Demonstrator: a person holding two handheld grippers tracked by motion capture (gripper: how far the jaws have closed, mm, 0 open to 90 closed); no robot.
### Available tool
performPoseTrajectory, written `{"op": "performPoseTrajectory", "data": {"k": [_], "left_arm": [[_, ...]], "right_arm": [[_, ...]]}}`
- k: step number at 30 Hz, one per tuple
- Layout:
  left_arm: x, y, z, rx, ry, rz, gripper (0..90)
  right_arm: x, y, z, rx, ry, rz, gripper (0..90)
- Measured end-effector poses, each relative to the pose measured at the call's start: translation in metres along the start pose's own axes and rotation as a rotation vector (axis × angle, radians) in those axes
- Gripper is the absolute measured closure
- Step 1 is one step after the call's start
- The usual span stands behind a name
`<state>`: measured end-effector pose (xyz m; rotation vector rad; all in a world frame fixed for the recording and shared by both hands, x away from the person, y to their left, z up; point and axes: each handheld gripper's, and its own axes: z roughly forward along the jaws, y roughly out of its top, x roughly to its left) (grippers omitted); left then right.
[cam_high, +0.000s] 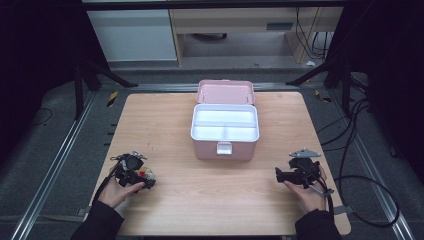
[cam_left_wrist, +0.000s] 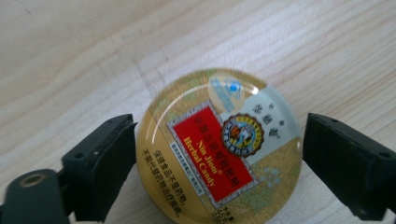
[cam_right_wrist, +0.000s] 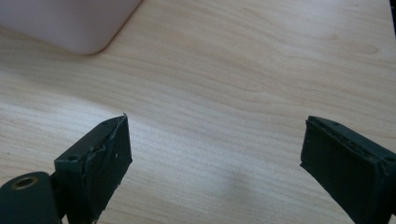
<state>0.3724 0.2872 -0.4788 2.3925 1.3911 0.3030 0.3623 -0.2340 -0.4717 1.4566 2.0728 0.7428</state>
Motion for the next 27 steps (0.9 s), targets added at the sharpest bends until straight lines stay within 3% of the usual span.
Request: {"op": "performPoseTrajectory", "data": {"k": [5, 9, 11, 12, 16, 17, 19, 22, 25, 26, 27], "left_arm": [[-0.007, 0.014, -0.025, -0.132, 0.014, 0.001, 8.7], [-0.013, 0.032, -0.043, -0.26, -0.029, 0.002, 12.4], [-0.015, 0.035, -0.045, -0.279, -0.033, 0.0, 14.0], [-0.02, 0.045, -0.05, -0.332, -0.03, 0.014, 14.9], [-0.029, 0.07, -0.058, -0.431, -0.021, 0.029, 18.2], [-0.029, 0.07, -0.058, -0.431, -0.021, 0.029, 19.6], [-0.036, 0.09, -0.062, -0.501, -0.039, 0.032, 20.6], [-0.043, 0.111, -0.063, -0.538, -0.083, 0.021, 22.8], [-0.047, 0.124, -0.059, -0.531, -0.096, 0.025, 25.3], [-0.051, 0.135, -0.052, -0.52, -0.092, 0.038, 26.0], [-0.051, 0.135, -0.052, -0.52, -0.092, 0.038, 26.3]], "right_arm": [[-0.001, 0.01, -0.009, -0.074, 0.013, 0.023, 16.7], [0.003, 0.025, -0.015, -0.127, 0.046, 0.018, 21.2], [0.006, 0.034, -0.019, -0.154, 0.054, 0.01, 23.4], [0.007, 0.038, -0.02, -0.17, 0.06, 0.003, 24.6], [0.012, 0.059, -0.025, -0.247, 0.079, 0.013, 28.7], [0.012, 0.059, -0.025, -0.247, 0.079, 0.013, 28.7], [0.018, 0.077, -0.025, -0.289, 0.101, 0.008, 32.2], [0.024, 0.096, -0.021, -0.316, 0.13, 0.005, 35.4], [0.028, 0.107, -0.016, -0.32, 0.144, 0.007, 36.7], [0.031, 0.115, -0.008, -0.31, 0.149, 0.014, 40.0], [0.033, 0.117, -0.005, -0.304, 0.151, 0.017, 41.1]]}}
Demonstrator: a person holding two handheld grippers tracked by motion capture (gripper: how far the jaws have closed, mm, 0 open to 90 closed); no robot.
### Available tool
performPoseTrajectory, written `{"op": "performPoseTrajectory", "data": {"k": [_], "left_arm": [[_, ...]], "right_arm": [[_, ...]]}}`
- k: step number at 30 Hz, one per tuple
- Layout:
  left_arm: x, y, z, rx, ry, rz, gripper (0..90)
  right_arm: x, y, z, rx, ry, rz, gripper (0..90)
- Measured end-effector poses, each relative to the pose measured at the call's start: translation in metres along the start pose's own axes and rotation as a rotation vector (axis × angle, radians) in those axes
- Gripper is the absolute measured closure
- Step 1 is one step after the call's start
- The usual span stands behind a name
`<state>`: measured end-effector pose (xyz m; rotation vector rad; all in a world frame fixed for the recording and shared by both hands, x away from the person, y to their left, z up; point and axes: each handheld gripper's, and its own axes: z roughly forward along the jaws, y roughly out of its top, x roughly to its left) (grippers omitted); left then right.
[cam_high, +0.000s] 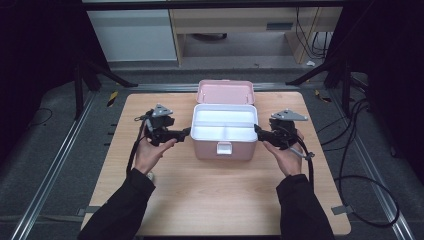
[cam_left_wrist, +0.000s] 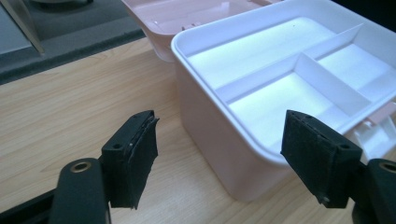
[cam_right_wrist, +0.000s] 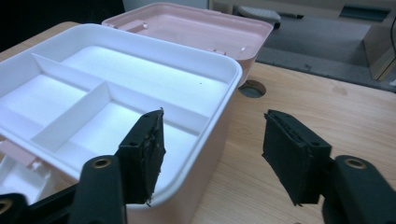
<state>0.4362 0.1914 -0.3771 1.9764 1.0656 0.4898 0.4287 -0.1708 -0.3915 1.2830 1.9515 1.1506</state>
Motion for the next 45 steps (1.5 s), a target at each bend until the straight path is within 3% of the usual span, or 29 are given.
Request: {"op": "performPoseTrajectory", "data": {"k": [1, 7, 9, 10, 12, 15, 21, 26, 38, 45], "left_arm": [[-0.002, 0.003, 0.012, 0.013, -0.014, -0.007, 27.0], [-0.006, -0.002, 0.042, 0.062, -0.041, -0.014, 35.9], [-0.006, -0.004, 0.045, 0.064, -0.044, -0.016, 40.7], [-0.005, -0.006, 0.048, 0.057, -0.076, -0.039, 43.6], [-0.005, -0.006, 0.048, 0.053, -0.089, -0.041, 47.4], [-0.005, -0.006, 0.047, 0.054, -0.097, -0.039, 53.0], [-0.004, -0.01, 0.04, 0.049, -0.101, -0.047, 54.4], [-0.005, -0.015, 0.029, 0.064, -0.082, -0.04, 54.3], [0.0, -0.04, -0.01, 0.086, -0.053, -0.026, 54.5], [0.003, -0.045, -0.016, 0.084, -0.037, -0.005, 55.2]], "right_arm": [[0.001, 0.001, 0.006, 0.009, 0.0, -0.003, 43.2], [0.002, -0.004, 0.024, 0.071, 0.011, -0.007, 55.7], [0.002, -0.007, 0.027, 0.083, 0.011, -0.016, 59.4], [0.001, -0.008, 0.028, 0.082, 0.031, -0.008, 62.1], [0.0, -0.008, 0.029, 0.08, 0.054, -0.001, 65.2], [0.002, -0.008, 0.03, 0.085, 0.042, -0.019, 64.6], [0.008, -0.01, 0.028, 0.081, 0.027, -0.046, 65.2], [0.017, -0.012, 0.022, 0.072, 0.046, -0.06, 66.7], [0.056, -0.021, 0.005, 0.058, 0.1, -0.091, 67.0], [0.073, -0.025, -0.002, 0.056, 0.09, -0.107, 66.5]]}}
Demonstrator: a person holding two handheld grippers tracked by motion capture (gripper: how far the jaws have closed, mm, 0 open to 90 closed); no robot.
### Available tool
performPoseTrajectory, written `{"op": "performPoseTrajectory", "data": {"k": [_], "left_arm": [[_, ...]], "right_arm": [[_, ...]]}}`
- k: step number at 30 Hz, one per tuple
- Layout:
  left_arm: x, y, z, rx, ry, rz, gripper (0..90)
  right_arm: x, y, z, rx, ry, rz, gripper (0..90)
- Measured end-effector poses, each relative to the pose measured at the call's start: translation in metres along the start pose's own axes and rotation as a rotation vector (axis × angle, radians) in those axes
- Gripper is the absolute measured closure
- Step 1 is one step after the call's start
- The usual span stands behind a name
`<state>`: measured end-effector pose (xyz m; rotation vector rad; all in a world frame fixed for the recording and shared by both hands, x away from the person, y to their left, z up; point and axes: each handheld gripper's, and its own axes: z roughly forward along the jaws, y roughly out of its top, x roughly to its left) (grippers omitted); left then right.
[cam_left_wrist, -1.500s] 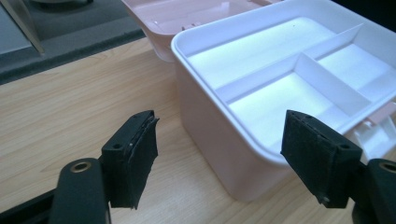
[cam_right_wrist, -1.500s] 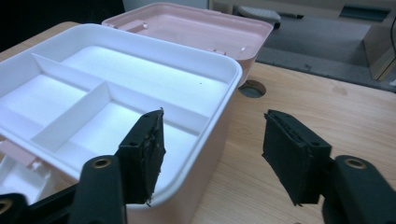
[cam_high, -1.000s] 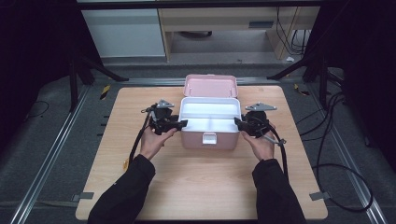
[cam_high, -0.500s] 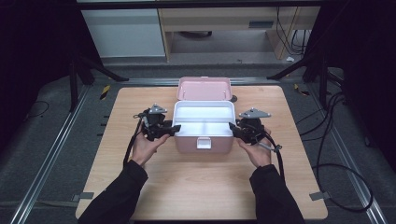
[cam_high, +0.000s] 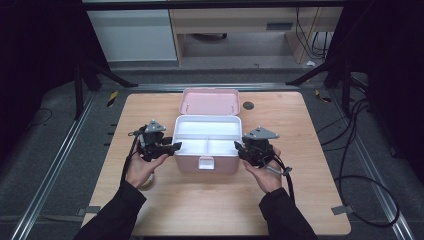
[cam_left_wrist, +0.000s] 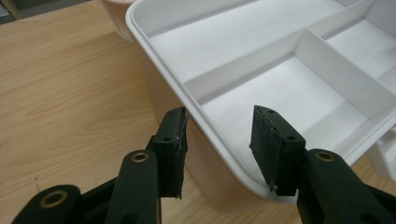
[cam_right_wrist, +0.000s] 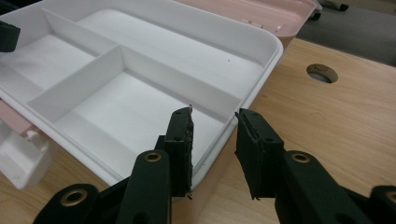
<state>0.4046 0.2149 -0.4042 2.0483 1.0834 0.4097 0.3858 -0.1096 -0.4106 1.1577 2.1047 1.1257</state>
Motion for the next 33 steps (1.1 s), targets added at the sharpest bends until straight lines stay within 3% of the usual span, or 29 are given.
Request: {"op": "performPoseTrajectory", "data": {"k": [7, 8, 13, 17, 19, 24, 29, 33], "left_arm": [[0.0, 0.001, 0.0, -0.003, 0.007, 0.015, 51.9], [0.0, 0.002, -0.002, -0.007, -0.004, 0.031, 47.2], [0.002, 0.011, -0.019, -0.061, -0.012, 0.097, 38.1], [0.008, 0.018, -0.023, -0.058, 0.001, 0.181, 36.5], [0.014, 0.022, -0.021, -0.057, -0.023, 0.208, 34.7], [0.024, 0.033, -0.016, -0.054, -0.068, 0.295, 35.8], [0.03, 0.046, -0.014, -0.043, -0.128, 0.304, 34.7], [0.033, 0.056, -0.014, -0.045, -0.144, 0.312, 34.6]], "right_arm": [[-0.003, 0.0, 0.0, 0.001, 0.024, 0.009, 62.7], [-0.003, 0.002, -0.001, -0.004, 0.024, 0.003, 54.8], [-0.015, 0.008, -0.013, -0.063, 0.025, -0.021, 42.4], [-0.031, 0.014, -0.019, -0.09, 0.062, -0.012, 38.8], [-0.038, 0.018, -0.02, -0.099, 0.078, -0.019, 38.8], [-0.051, 0.033, -0.018, -0.086, 0.113, -0.079, 37.3], [-0.055, 0.05, -0.012, -0.066, 0.167, -0.157, 38.0], [-0.054, 0.06, -0.009, -0.039, 0.191, -0.191, 38.2]]}}
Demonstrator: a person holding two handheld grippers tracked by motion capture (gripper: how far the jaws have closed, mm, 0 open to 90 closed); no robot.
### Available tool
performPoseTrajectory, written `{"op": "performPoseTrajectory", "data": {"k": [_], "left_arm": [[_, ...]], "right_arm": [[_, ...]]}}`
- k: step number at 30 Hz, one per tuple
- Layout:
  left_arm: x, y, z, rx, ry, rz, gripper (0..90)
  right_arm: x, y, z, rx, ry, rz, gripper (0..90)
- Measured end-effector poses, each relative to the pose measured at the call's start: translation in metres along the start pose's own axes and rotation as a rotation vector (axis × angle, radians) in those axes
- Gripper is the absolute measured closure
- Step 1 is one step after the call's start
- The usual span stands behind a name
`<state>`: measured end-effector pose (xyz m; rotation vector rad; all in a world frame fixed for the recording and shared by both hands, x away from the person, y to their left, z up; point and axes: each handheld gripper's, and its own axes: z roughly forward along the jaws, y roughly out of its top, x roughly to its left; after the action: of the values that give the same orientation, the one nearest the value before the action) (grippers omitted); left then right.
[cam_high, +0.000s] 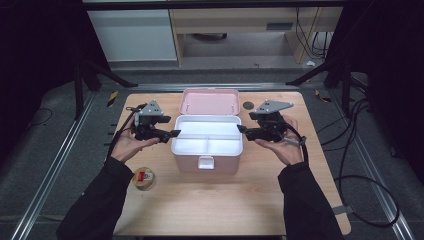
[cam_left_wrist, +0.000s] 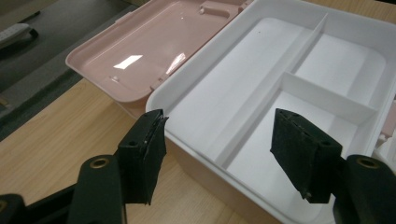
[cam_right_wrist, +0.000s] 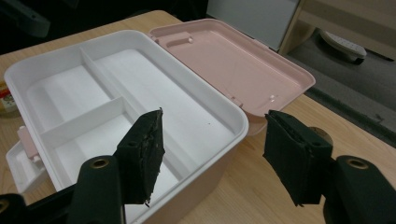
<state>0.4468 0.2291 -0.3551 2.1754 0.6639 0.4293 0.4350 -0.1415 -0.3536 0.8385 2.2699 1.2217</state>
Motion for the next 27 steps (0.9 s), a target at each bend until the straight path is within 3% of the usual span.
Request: {"op": "performPoseTrajectory", "data": {"k": [1, 5, 10, 14, 20, 23, 27], "left_arm": [[0.002, 0.006, -0.001, 0.01, -0.017, 0.013, 35.5], [0.003, 0.016, 0.0, 0.023, -0.024, 0.046, 36.7], [0.003, 0.025, 0.006, 0.065, -0.075, 0.109, 36.7], [0.006, 0.03, 0.013, 0.09, -0.123, 0.126, 37.9], [0.008, 0.034, 0.023, 0.179, -0.137, 0.194, 39.1], [0.008, 0.035, 0.026, 0.201, -0.147, 0.219, 39.8], [0.008, 0.033, 0.031, 0.23, -0.167, 0.239, 41.1]], "right_arm": [[-0.001, 0.006, 0.001, 0.011, 0.009, -0.026, 40.3], [-0.006, 0.013, 0.006, 0.024, 0.073, -0.038, 43.2], [-0.01, 0.016, 0.013, 0.029, 0.11, -0.099, 47.3], [-0.013, 0.017, 0.02, 0.037, 0.155, -0.14, 53.3], [-0.015, 0.02, 0.029, 0.119, 0.205, -0.22, 56.4], [-0.013, 0.021, 0.034, 0.173, 0.239, -0.274, 59.1], [-0.01, 0.022, 0.041, 0.219, 0.272, -0.3, 62.2]]}}
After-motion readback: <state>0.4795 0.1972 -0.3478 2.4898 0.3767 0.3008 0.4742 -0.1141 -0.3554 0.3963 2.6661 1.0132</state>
